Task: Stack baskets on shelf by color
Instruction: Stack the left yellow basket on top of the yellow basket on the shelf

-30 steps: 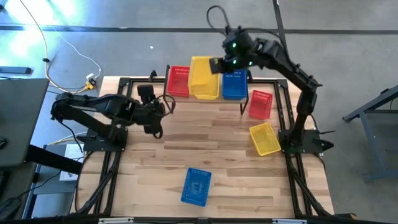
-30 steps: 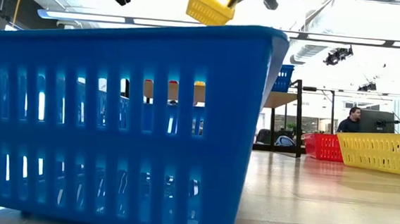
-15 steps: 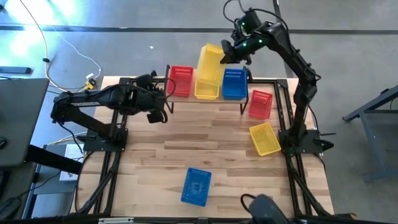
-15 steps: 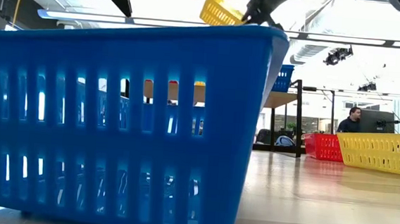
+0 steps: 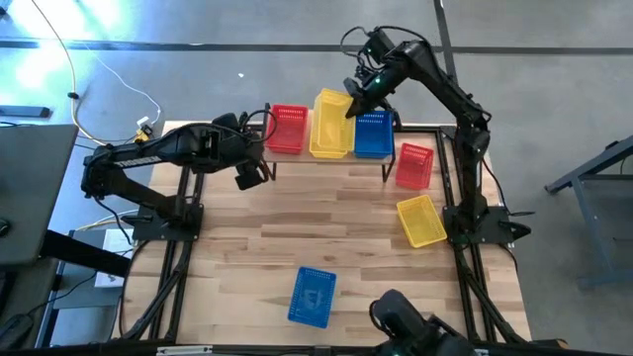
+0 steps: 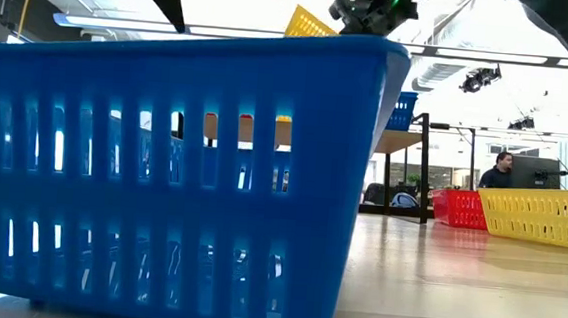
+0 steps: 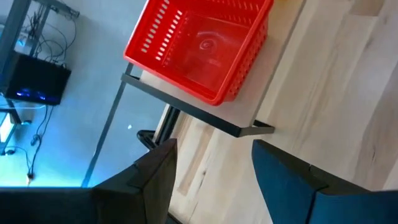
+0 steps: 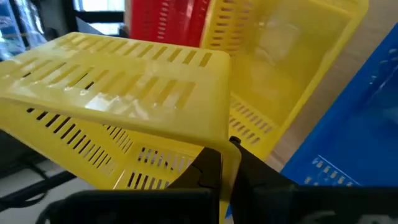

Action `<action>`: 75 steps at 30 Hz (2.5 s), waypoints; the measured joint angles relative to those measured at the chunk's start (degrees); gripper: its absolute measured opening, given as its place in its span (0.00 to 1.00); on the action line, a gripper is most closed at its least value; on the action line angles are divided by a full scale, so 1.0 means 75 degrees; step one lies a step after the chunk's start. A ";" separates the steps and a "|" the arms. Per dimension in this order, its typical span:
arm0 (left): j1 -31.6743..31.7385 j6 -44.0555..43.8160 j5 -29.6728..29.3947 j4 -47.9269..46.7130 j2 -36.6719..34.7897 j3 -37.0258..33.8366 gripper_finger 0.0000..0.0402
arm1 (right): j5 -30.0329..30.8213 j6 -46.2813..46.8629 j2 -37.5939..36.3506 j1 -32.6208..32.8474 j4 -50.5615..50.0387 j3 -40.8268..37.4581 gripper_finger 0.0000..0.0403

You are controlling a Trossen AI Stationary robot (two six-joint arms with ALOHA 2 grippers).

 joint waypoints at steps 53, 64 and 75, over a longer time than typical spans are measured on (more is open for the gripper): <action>0.0073 0.0684 -0.0048 0.0396 0.0006 0.0000 0.50 | 0.1402 -0.0047 0.0410 -0.0060 -0.0249 -0.0009 0.00; 0.0073 0.0684 -0.0046 0.0393 0.0006 0.0000 0.50 | 0.1166 -0.0039 0.0410 -0.0060 -0.0223 -0.0009 0.00; 0.0073 0.0684 -0.0046 0.0393 0.0006 0.0000 0.50 | 0.0943 -0.0193 0.0407 -0.0058 -0.0227 -0.0009 0.00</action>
